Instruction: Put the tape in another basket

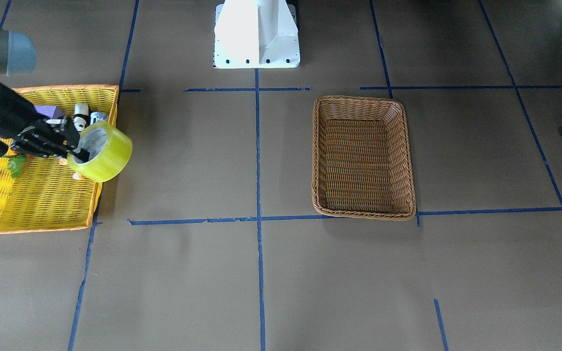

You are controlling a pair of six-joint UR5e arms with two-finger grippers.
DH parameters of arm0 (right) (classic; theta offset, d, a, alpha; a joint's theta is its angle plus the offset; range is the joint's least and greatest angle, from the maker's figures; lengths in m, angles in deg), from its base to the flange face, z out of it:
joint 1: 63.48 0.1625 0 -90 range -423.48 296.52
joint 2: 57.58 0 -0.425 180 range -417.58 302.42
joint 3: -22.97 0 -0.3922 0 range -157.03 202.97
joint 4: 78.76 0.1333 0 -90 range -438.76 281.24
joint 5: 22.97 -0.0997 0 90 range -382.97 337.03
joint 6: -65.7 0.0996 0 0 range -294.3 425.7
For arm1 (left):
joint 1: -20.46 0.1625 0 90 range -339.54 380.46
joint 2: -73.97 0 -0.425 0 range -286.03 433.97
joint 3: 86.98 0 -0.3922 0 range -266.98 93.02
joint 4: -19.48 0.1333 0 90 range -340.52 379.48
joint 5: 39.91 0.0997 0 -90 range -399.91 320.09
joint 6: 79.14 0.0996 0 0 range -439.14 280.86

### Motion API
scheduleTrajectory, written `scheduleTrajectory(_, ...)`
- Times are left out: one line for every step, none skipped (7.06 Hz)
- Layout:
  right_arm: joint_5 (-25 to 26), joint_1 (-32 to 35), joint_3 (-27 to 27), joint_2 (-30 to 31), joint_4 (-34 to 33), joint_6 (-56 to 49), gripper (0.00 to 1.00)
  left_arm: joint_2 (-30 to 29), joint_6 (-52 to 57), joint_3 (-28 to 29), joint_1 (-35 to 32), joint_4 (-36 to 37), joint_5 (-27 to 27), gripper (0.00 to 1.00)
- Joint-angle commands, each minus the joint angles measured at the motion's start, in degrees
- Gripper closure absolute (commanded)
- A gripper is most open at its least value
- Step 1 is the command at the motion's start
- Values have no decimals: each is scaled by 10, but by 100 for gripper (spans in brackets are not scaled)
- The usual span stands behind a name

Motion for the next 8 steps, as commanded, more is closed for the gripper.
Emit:
scheduleTrajectory(14, -45, 54, -38, 44, 186, 100, -42, -307, -20, 75, -205, -2, 0)
scheduleTrajectory(50, -82, 55, -38, 147, 287, 100, -46, -467, -54, 90, -287, -1, 0)
scheduleTrajectory(104, -127, 51, -38, 255, 385, 100, -72, -540, -64, 133, -333, 5, 0)
scheduleTrajectory(130, -154, 50, -38, 315, 428, 100, -107, -558, -70, 178, -349, 33, 0)
scheduleTrajectory(135, -164, 52, -39, 344, 442, 100, -147, -606, -78, 246, -389, 83, 0)
scheduleTrajectory(136, -169, 49, -39, 400, 475, 100, -180, -756, -92, 294, -452, 162, 0)
scheduleTrajectory(145, -173, 48, -39, 446, 499, 100, -188, -854, -93, 342, -564, 230, 0)
scheduleTrajectory(148, -180, 48, -41, 468, 513, 100, -196, -913, -93, 391, -650, 324, 0)
